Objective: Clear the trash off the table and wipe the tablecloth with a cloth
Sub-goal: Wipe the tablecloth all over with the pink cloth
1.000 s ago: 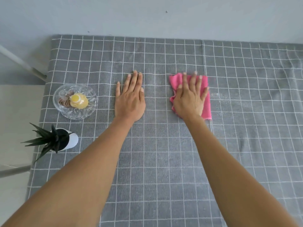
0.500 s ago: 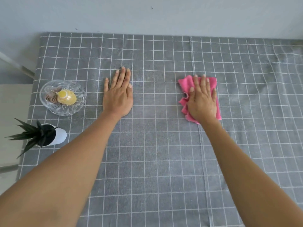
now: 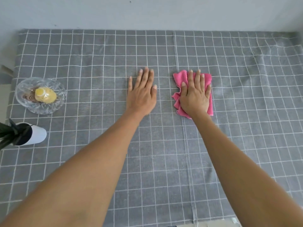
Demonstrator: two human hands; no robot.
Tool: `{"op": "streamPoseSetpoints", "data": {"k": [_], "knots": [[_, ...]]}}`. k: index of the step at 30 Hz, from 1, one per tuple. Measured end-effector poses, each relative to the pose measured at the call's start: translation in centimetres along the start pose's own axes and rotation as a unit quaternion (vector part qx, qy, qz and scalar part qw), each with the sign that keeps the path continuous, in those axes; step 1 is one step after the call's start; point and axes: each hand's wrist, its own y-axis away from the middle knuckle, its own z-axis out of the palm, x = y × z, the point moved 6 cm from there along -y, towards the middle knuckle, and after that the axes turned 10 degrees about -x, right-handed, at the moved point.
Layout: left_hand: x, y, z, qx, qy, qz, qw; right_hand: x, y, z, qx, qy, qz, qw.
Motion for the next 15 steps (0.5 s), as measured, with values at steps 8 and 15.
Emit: {"op": "streamPoseSetpoints", "data": {"k": [8,15], "knots": [[-0.1,0.3,0.3,0.020,-0.018,0.003,1.000,6.5,-0.7,-2.3,0.026,-0.048,0.150,0.987],[0.1,0.4,0.1,0.035,-0.016,0.002,0.999,-3.1,1.4,0.9,-0.022,-0.016,-0.003,1.000]]}}
